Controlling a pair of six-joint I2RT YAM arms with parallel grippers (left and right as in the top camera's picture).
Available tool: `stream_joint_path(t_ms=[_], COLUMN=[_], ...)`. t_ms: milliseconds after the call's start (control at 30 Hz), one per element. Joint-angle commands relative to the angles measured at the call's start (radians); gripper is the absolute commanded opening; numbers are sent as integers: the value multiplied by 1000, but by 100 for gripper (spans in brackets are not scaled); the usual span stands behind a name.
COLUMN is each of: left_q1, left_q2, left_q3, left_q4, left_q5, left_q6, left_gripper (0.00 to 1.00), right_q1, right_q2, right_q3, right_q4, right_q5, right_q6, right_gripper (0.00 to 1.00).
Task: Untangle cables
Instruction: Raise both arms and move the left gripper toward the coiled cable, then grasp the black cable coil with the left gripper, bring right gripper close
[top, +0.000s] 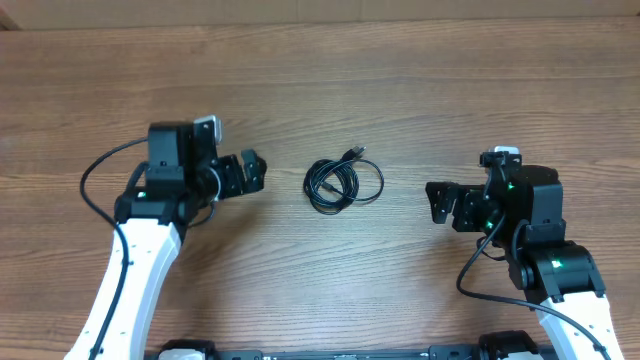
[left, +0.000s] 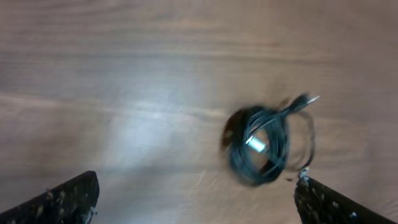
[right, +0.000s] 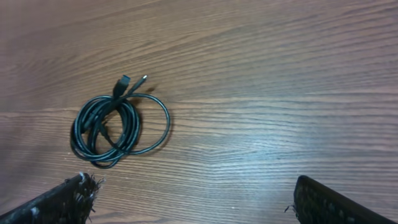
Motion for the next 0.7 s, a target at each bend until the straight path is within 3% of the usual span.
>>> stream_joint_path(t_ms=[0,333,667], left_q1=[-73,-336,-508], left_q2=[35,192,348], left_q3=[23,23,23], left_q4=[52,142,181], left_q5=[36,-161,-325], left_q6=[-66,-224,-457], left_gripper=[100,100,84], right_q1=[8,8,8], right_q2=[-3,-3,-3], right_q3=[31,31,31], right_q4=[23,40,36], right_q5=[-22,-22,-22], right_q6=[4,4,4], right_gripper=[100,100,100])
